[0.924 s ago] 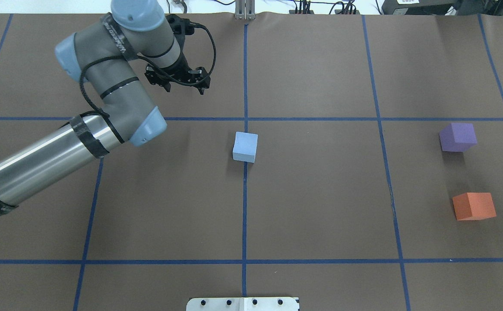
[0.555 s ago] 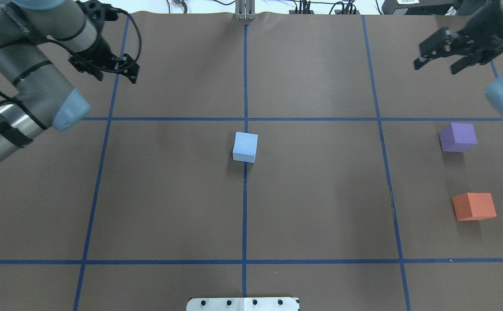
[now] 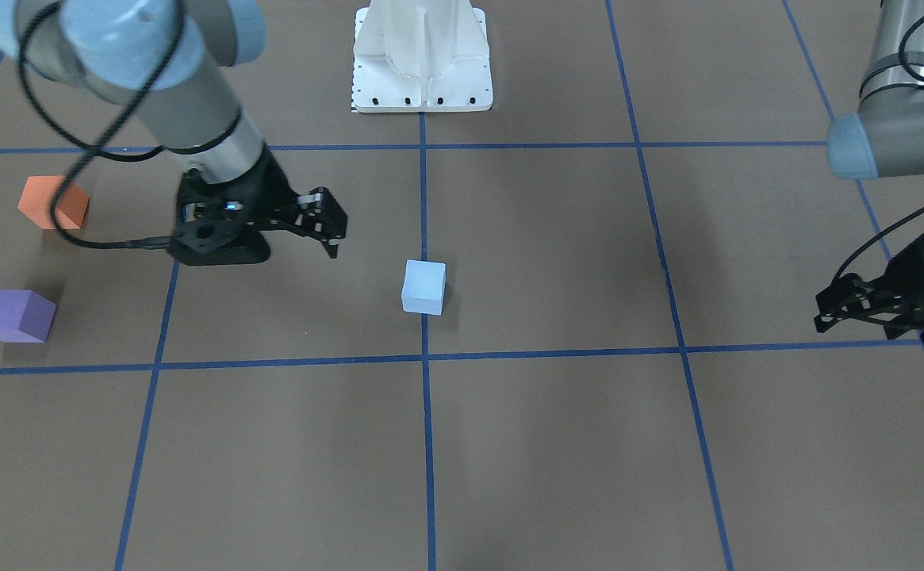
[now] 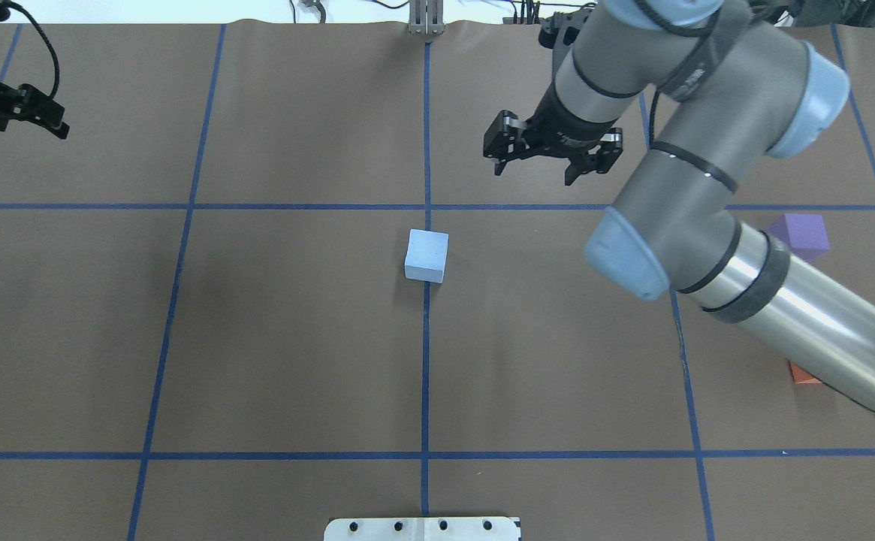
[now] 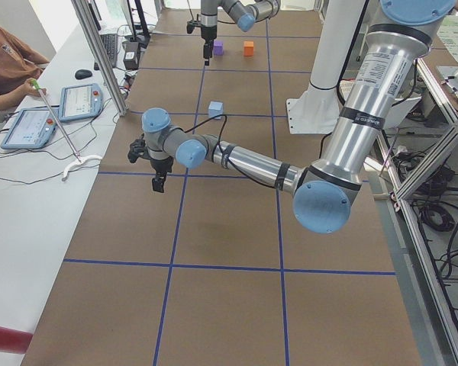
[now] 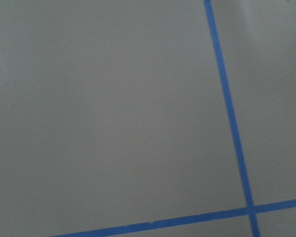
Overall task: Place blue block between orange and purple blocks
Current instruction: 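Lower the right gripper onto the light blue cube and close it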
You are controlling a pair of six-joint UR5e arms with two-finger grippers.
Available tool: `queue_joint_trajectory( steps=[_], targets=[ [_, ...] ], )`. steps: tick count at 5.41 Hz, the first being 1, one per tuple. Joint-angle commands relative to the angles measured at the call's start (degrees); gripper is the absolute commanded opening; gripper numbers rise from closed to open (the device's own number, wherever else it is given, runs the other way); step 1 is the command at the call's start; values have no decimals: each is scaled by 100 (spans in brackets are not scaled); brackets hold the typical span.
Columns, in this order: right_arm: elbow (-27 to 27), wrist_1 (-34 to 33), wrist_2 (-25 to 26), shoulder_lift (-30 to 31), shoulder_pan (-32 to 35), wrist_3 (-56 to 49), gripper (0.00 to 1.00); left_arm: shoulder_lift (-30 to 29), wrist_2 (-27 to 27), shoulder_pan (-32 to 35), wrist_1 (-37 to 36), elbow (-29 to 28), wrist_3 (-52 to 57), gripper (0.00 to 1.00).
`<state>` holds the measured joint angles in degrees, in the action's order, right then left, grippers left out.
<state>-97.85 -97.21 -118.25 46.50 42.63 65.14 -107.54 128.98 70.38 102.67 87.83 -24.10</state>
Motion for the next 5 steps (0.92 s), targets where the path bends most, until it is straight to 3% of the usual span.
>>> queue_joint_trajectory(
  steps=[1, 3, 5],
  targets=[
    [1243, -105, 381, -989, -666, 436, 100, 355, 13, 282, -1, 137, 431, 100],
    [2388, 971, 1045, -1205, -1080, 824, 100, 366, 5, 292, -1, 156, 450, 100],
    [2419, 950, 1067, -1126, -1116, 729, 100, 383, 5, 283, -1, 156, 450, 100]
  ],
)
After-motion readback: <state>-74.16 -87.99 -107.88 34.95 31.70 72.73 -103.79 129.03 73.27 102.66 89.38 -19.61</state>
